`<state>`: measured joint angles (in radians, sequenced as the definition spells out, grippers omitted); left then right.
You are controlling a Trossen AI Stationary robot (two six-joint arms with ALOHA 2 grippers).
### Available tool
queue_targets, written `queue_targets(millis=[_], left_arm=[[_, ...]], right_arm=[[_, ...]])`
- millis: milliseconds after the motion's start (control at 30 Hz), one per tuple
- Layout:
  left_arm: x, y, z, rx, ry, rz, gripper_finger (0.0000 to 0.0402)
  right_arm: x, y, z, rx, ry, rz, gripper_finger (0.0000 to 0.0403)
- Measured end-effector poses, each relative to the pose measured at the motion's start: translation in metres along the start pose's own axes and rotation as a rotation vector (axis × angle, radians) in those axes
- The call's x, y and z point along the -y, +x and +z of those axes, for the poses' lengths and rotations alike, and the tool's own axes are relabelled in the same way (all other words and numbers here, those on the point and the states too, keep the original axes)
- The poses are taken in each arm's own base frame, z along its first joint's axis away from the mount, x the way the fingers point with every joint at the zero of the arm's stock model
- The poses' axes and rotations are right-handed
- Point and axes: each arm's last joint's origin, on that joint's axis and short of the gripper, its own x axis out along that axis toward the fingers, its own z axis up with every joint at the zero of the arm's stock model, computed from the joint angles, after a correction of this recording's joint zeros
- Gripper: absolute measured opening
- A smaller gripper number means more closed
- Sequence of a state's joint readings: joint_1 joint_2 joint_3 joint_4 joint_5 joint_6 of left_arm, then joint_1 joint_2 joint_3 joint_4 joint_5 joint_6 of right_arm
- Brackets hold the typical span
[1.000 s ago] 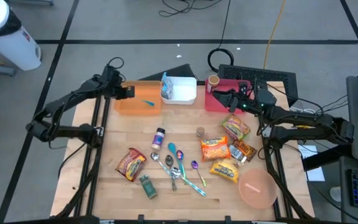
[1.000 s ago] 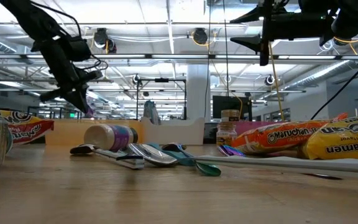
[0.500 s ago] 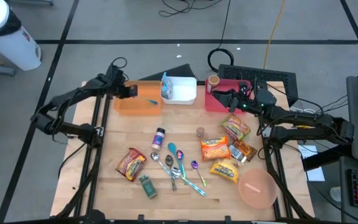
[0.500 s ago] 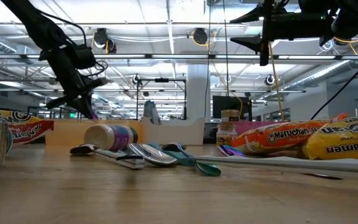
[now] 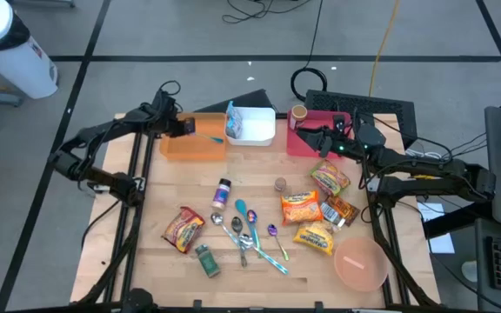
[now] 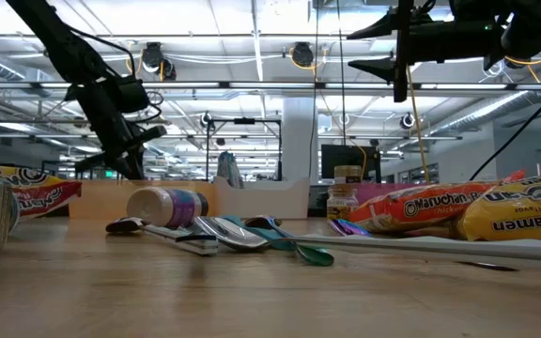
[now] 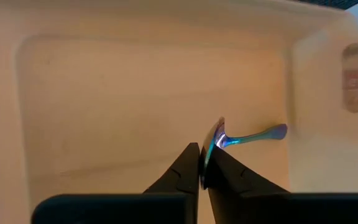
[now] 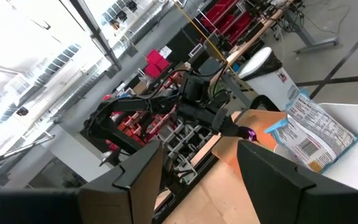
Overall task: Pick & Place Food Item
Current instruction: Put the bottom left violet and green spoon into the orange bin
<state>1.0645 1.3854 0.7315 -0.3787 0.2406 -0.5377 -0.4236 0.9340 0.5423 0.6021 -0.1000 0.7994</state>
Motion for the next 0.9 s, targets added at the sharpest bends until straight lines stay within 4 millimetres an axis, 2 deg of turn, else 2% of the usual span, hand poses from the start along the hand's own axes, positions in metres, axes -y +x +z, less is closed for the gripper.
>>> queue_targets(millis=[900], left_arm=[[-0.0035,0.0036,0.0004,0.025,0.012,0.082,0.0033]], right_arm=[[0.0014,0.0,-0.0014,-0.015,-0.001,-0.014,0.0201]])
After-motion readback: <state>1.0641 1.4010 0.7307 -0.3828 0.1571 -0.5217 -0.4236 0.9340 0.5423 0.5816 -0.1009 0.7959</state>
